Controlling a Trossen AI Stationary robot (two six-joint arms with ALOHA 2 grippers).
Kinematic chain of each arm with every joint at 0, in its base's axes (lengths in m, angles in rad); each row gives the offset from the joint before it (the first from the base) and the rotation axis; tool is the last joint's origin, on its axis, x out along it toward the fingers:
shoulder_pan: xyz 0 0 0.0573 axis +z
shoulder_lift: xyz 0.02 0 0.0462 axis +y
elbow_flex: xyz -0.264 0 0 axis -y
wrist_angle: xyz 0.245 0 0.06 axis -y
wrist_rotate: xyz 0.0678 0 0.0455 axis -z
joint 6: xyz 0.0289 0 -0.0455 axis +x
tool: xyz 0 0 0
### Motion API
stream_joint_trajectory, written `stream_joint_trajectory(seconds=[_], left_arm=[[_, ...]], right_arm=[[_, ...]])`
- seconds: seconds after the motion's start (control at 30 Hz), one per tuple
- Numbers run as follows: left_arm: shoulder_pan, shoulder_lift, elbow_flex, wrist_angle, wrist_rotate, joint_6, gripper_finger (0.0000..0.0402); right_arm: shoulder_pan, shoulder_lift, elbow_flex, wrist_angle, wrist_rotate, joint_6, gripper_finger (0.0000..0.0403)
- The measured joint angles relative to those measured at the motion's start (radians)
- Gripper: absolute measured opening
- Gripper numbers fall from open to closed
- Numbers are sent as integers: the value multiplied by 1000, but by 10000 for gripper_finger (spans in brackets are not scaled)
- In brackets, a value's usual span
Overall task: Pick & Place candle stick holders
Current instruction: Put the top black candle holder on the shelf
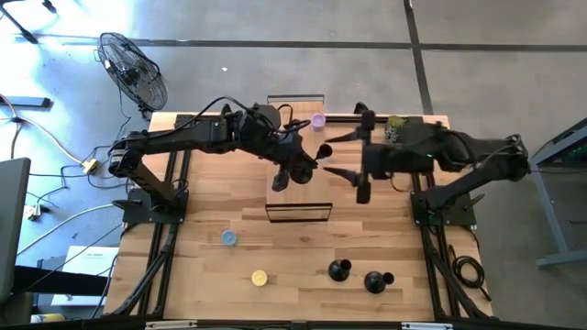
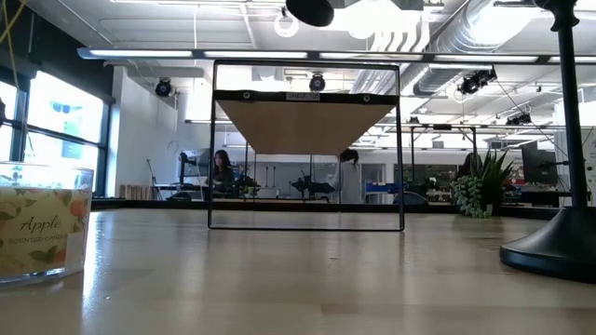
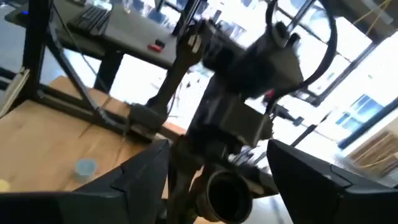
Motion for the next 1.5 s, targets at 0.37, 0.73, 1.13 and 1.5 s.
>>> stream_joint_trajectory(seconds=[0.37, 0.73, 1.13, 1.5], left_arm=[[9, -49, 0, 73, -45, -44, 7], [125, -250, 0, 83, -10, -36, 7], [349, -280, -65, 126, 104, -97, 7], [596, -288, -332, 394, 430, -197, 7]], right_arm=[[195, -111, 0, 5, 213, 48, 266], [260, -185, -6, -89, 212, 232, 264], [260, -183, -56, -101, 157, 307, 261], [259, -185, -56, -100, 100, 339, 261]])
